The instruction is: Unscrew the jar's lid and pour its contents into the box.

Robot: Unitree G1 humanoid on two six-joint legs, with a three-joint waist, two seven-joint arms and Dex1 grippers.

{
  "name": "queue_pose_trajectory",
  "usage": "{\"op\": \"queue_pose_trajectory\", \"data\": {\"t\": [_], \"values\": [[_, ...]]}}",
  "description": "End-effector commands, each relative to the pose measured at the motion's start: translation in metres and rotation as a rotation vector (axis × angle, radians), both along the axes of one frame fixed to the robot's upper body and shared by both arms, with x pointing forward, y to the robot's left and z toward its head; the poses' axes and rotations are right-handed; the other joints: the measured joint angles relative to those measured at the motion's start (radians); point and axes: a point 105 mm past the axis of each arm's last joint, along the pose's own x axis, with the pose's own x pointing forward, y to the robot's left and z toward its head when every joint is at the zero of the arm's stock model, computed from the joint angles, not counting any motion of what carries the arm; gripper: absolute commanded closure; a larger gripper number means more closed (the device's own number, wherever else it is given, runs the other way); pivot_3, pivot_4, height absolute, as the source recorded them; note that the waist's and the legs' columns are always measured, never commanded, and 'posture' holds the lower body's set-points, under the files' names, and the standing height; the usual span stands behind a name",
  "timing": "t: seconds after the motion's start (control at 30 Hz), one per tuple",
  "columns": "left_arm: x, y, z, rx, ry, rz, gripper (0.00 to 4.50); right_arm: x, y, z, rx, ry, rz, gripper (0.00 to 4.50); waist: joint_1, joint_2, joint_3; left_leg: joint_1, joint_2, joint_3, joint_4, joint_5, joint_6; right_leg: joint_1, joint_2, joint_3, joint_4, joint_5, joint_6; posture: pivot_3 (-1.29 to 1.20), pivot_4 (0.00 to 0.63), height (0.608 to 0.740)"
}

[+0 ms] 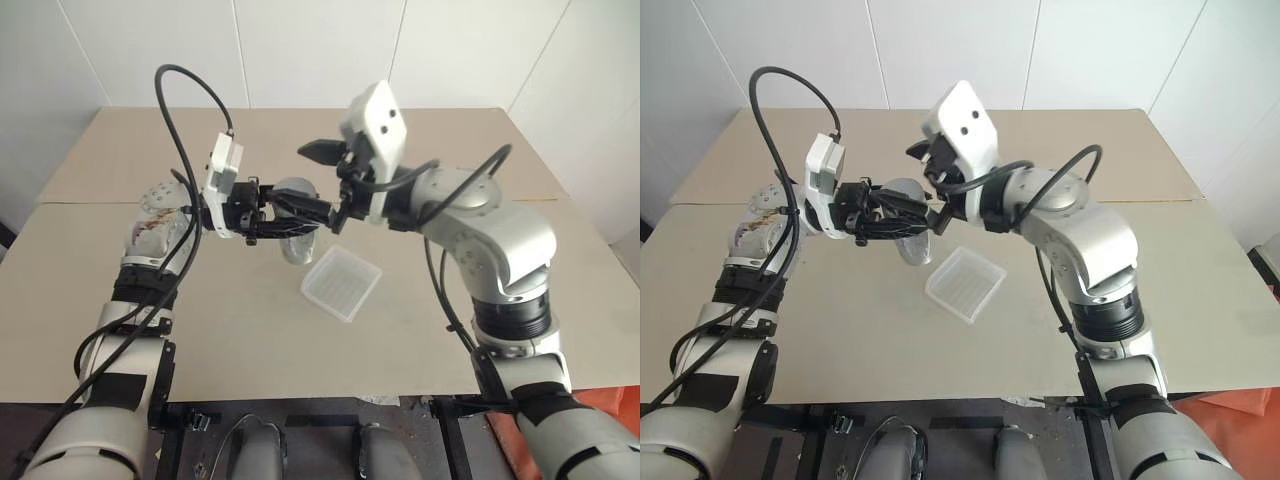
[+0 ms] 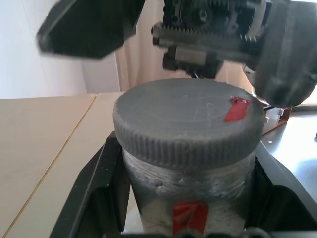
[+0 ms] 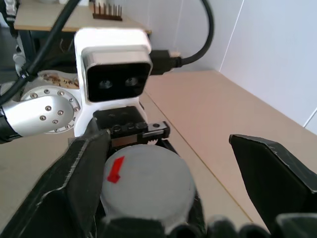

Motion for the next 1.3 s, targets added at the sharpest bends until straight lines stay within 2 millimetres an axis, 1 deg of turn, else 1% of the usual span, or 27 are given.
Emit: {"op": "queue_pose_trajectory", "data": {"t": [0.03,0.2,0.37,0.7,0.83,1.0,1.07,1.13,1.2,1.3], "values": [[-0.002,0.000,0.017,-0.024,-0.067,-0.014,2.02,0.000,0.003,0.009,0.008,-0.049,-0.030,0.03,0.000,0.000,0.000,0.000,0.000,0.000,0.000,0.000,0.000,0.000,0.000,0.000,0.000,0.000,0.000,0.00,0.150,0.740],[-0.003,0.001,0.018,-0.030,-0.067,-0.019,2.02,0.007,0.001,0.009,0.017,-0.034,-0.053,0.03,0.000,0.000,0.000,0.000,0.000,0.000,0.000,0.000,0.000,0.000,0.000,0.000,0.000,0.000,0.000,0.00,0.150,0.740],[-0.005,0.002,0.021,-0.039,-0.067,-0.025,2.02,0.014,-0.018,0.010,0.035,-0.013,-0.082,0.03,0.000,0.000,0.000,0.000,0.000,0.000,0.000,0.000,0.000,0.000,0.000,0.000,0.000,0.000,0.000,0.00,0.150,0.740],[-0.007,0.012,0.017,-0.025,-0.057,-0.013,2.02,0.010,-0.056,0.017,0.098,0.012,-0.099,0.03,0.001,0.000,0.000,0.000,0.000,0.000,0.000,0.000,0.000,0.000,0.000,0.000,0.000,0.000,0.000,0.00,0.150,0.740],[-0.009,0.015,0.015,-0.021,-0.053,-0.011,2.02,0.010,-0.069,0.013,0.092,0.020,-0.124,0.03,0.003,0.000,0.000,0.000,0.000,0.000,0.000,0.000,0.000,0.001,0.000,0.000,-0.001,0.000,0.000,0.00,0.150,0.740],[-0.010,0.018,0.013,-0.015,-0.046,-0.003,2.02,0.009,-0.080,0.009,0.077,0.023,-0.145,0.03,-0.001,0.000,0.000,0.000,0.000,0.000,0.000,0.000,0.000,0.000,0.000,0.000,0.000,0.000,0.000,0.00,0.150,0.740],[-0.007,0.018,0.014,-0.019,-0.046,0.009,2.02,0.005,-0.080,0.011,0.083,0.022,-0.126,0.03,0.000,0.000,0.000,0.000,0.000,0.000,0.000,0.000,0.000,0.000,0.000,0.000,0.000,0.000,0.000,0.00,0.150,0.740],[-0.005,0.017,0.014,-0.024,-0.044,0.014,2.02,-0.001,-0.075,0.017,0.096,0.012,-0.085,0.03,0.000,0.000,0.000,0.000,0.000,0.000,0.000,0.000,0.000,0.000,0.000,0.000,0.000,0.000,0.000,0.00,0.150,0.740],[-0.003,0.013,0.014,-0.025,-0.043,0.014,2.02,-0.006,-0.064,0.024,0.106,-0.005,-0.039,0.03,-0.001,0.000,0.000,0.000,0.000,0.000,0.000,0.000,0.000,0.000,0.000,0.000,0.000,0.000,0.000,0.00,0.150,0.740],[0.000,0.007,0.014,-0.030,-0.042,0.011,2.02,-0.007,-0.046,0.029,0.115,-0.023,-0.003,0.03,-0.001,0.000,0.000,0.000,0.000,0.000,0.000,0.000,0.000,0.000,0.000,0.000,0.000,0.000,0.000,0.00,0.150,0.740]]}}
